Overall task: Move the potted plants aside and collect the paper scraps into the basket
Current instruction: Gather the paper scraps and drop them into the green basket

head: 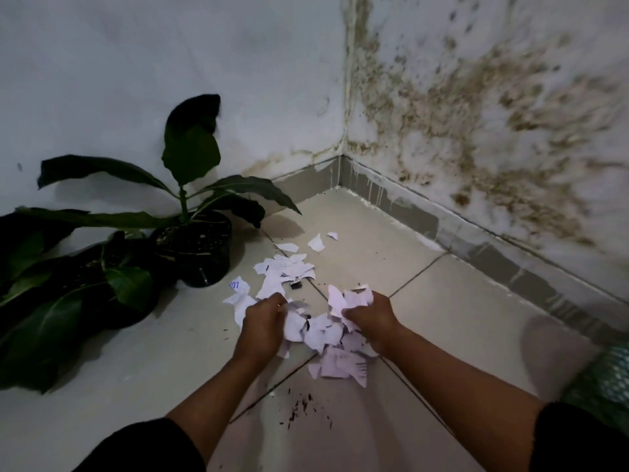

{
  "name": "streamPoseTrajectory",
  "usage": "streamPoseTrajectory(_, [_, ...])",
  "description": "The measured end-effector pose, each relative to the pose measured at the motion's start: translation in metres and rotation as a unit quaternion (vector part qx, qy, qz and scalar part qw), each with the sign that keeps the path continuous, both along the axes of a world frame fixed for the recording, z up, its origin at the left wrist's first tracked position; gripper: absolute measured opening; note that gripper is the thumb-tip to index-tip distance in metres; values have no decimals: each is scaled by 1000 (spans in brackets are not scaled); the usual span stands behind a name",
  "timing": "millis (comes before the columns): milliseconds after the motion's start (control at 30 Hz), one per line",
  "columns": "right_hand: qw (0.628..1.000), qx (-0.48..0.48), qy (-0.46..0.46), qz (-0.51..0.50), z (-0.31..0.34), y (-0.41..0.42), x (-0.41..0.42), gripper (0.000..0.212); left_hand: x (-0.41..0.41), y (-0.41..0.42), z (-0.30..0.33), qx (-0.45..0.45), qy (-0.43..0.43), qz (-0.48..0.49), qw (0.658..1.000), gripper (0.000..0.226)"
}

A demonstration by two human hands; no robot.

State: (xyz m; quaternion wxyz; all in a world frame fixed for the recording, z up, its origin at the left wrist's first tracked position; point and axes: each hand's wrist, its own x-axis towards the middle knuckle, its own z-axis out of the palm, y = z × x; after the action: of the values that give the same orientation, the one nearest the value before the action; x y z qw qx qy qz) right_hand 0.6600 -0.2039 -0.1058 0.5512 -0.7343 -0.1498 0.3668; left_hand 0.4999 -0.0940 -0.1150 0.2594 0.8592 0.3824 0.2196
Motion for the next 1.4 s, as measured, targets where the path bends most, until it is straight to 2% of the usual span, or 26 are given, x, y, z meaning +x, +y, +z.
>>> streamPoseTrajectory(33, [994, 31, 104, -19, 7, -6, 3, 30, 6, -3, 9, -25, -28, 33, 999, 11])
streamPoseTrajectory(67, [984, 55, 169, -26, 19, -14, 6, 34, 13, -7, 19, -52, -47, 61, 996, 10])
streamPoseTrajectory(167, [970, 96, 224, -11, 50, -38, 17, 37, 37, -13, 39, -163, -99, 77, 979, 17])
streamPoseTrajectory(233, [968, 116, 221, -14, 77, -61, 30, 34, 60, -25, 51, -260, -161, 46, 951, 13])
streamPoseTrajectory(300, [972, 124, 200, -20, 107, -84, 43, 32, 85, -48, 71, -331, -214, 17, 919, 19])
streamPoseTrajectory(400, [971, 169, 159, -54, 154, -133, 69, 29, 130, -97, 106, -387, -280, -56, 877, 15])
streamPoseTrajectory(533, [953, 234, 88, -173, 200, -216, 113, 26, 183, -169, 149, -440, -322, -142, 826, 22])
streamPoseTrajectory(600, [944, 187, 51, -269, 200, -257, 130, 30, 205, -206, 165, -462, -333, -182, 801, 19])
streamPoseTrajectory(633, [942, 125, 33, -310, 194, -275, 135, 37, 214, -226, 168, -462, -329, -197, 799, 19])
streamPoseTrajectory(667, [943, 54, 18, -329, 187, -290, 135, 44, 223, -243, 169, -438, -312, -205, 818, 19])
streamPoseTrajectory(733, [946, -91, -4, -312, 173, -313, 130, 46, 234, -271, 167, -297, -234, -222, 899, 20])
streamPoseTrajectory(767, [944, -149, -5, -293, 170, -319, 125, 40, 234, -282, 166, -214, -192, -241, 927, 21])
streamPoseTrajectory(800, [941, -190, -2, -280, 168, -325, 120, 33, 234, -292, 165, -139, -152, -273, 940, 23])
streamPoseTrajectory(867, [928, -227, -40, -294, 168, -331, 115, 20, 236, -307, 161, -21, -80, -343, 936, 30])
streamPoseTrajectory(967, [891, -258, -177, -328, 161, -329, 120, 21, 239, -315, 153, 83, -35, -406, 910, 41])
streamPoseTrajectory(1033, [884, -244, -253, -308, 159, -321, 115, 25, 241, -311, 152, 65, -64, -415, 905, 40])
streamPoseTrajectory(1067, [896, -234, -268, -265, 156, -315, 114, 30, 241, -308, 152, 50, -93, -403, 909, 38])
streamPoseTrajectory(1100, [919, -226, -257, -196, 154, -310, 111, 34, 240, -305, 153, 38, -123, -386, 913, 34])
streamPoseTrajectory(1167, [956, -247, -149, -49, 149, -298, 103, 32, 237, -300, 154, 12, -174, -354, 919, 28])
streamPoseTrajectory(1200, [948, -295, -117, -12, 145, -294, 100, 36, 236, -297, 154, -10, -189, -341, 921, 25])
streamPoseTrajectory(1267, [906, -404, -125, 22, 142, -290, 97, 57, 236, -293, 153, -71, -205, -325, 920, 21])
streamPoseTrajectory(1300, [894, -425, -138, 27, 144, -289, 98, 54, 237, -292, 152, -122, -214, -315, 917, 18])
streamPoseTrajectory(1333, [894, -418, -158, 29, 148, -287, 99, 41, 238, -291, 153, -197, -227, -296, 907, 15])
streamPoseTrajectory(1400, [920, -337, -197, -33, 155, -283, 105, 23, 241, -290, 159, -381, -263, -245, 852, 13])
